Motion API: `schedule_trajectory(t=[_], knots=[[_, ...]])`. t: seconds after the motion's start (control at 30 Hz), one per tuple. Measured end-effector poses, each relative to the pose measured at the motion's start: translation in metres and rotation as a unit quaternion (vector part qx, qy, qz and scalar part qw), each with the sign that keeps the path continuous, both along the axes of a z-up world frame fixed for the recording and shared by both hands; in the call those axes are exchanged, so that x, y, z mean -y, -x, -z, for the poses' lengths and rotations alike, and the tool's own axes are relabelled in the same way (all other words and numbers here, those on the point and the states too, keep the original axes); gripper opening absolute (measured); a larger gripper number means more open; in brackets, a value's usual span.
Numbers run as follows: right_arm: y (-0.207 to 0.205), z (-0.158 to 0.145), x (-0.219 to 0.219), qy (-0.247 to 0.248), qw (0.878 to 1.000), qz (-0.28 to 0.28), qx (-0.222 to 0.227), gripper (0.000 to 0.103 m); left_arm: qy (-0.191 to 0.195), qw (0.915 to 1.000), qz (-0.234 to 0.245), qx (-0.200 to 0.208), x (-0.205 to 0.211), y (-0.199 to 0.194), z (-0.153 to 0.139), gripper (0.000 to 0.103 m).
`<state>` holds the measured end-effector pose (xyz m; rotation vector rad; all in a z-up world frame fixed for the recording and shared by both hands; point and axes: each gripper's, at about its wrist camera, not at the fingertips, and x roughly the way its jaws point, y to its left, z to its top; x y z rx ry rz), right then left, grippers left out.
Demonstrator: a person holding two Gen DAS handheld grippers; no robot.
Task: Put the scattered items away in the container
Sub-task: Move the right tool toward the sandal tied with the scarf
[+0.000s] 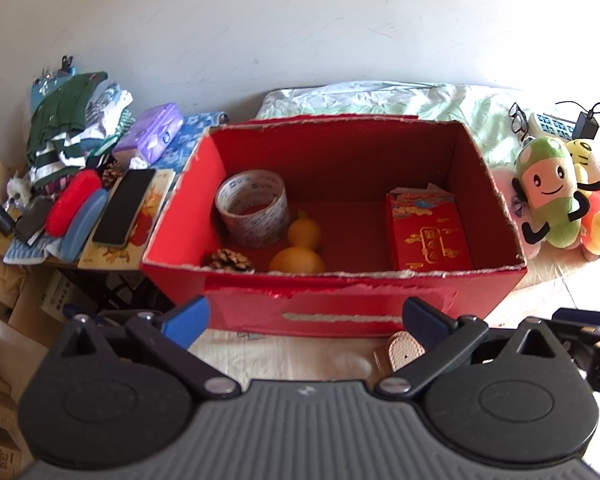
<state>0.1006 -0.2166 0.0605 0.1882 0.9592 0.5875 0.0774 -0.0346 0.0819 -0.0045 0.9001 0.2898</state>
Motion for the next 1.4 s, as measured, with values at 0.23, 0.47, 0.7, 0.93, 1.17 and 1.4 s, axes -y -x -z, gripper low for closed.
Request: schedule_trajectory(t=[0.23, 0.47, 0.7, 0.93, 1.17, 1.4], knots=[[0.007, 0.035, -0.005, 0.012, 0.999, -0.01, -0.038, 0.049, 0.015, 0.9995, -0.006, -0.026, -0.001, 0.009, 0.023, 0.102], [0.002, 0.052, 0.001, 0.0, 0.997, 0.0, -0.077, 0.049, 0.05, 0.9973, 0.016, -0.052, 0.005, 0.017, 0.056, 0.102], [0.006, 0.059, 0.007, -0.001, 0.997, -0.007, -0.079, 0.049, 0.078, 0.9926, 0.036, -0.086, 0.011, 0.026, 0.088, 0.102], [0.001, 0.069, 0.01, -0.008, 0.995, -0.013, -0.094, 0.048, 0.112, 0.9862, 0.071, -0.099, 0.024, 0.027, 0.098, 0.102], [-0.003, 0.079, 0.003, -0.027, 0.991, -0.034, -0.129, 0.046, 0.159, 0.9769, 0.095, -0.106, 0.029, 0.028, 0.103, 0.089], [-0.007, 0.092, -0.002, -0.043, 0.984, -0.044, -0.165, 0.042, 0.166, 0.9747, 0.103, -0.108, 0.029, 0.031, 0.109, 0.08]])
